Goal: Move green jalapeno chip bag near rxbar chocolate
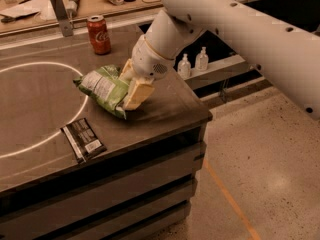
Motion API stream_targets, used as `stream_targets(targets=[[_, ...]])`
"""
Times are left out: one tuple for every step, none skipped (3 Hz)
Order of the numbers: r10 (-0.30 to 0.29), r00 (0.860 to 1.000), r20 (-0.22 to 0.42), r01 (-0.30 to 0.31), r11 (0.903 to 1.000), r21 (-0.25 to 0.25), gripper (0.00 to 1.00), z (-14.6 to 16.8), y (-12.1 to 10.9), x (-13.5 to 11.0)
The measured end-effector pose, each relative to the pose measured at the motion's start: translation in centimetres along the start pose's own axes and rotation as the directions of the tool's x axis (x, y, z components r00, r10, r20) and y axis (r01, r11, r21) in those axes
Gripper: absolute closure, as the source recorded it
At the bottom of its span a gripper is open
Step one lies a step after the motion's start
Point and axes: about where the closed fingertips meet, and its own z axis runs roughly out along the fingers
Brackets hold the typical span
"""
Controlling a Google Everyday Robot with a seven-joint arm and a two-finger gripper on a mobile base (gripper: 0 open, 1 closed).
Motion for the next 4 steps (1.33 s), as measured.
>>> stream_targets(targets=[[-0.002, 1.0, -0.001, 0.002, 1.0, -0.001, 0.04, 0.1, 0.0, 0.0], [-0.003, 1.0, 0.0, 0.003, 1.0, -0.002, 0.0, 0.1, 0.0, -0.1], [-0.003, 1.0, 0.0, 0.003, 1.0, -0.002, 0.0, 0.2, 0.0, -0.1], [0.016, 1.0, 0.017, -0.017, 0.9984, 0.054, 0.0, -2.0, 1.0, 0.3]])
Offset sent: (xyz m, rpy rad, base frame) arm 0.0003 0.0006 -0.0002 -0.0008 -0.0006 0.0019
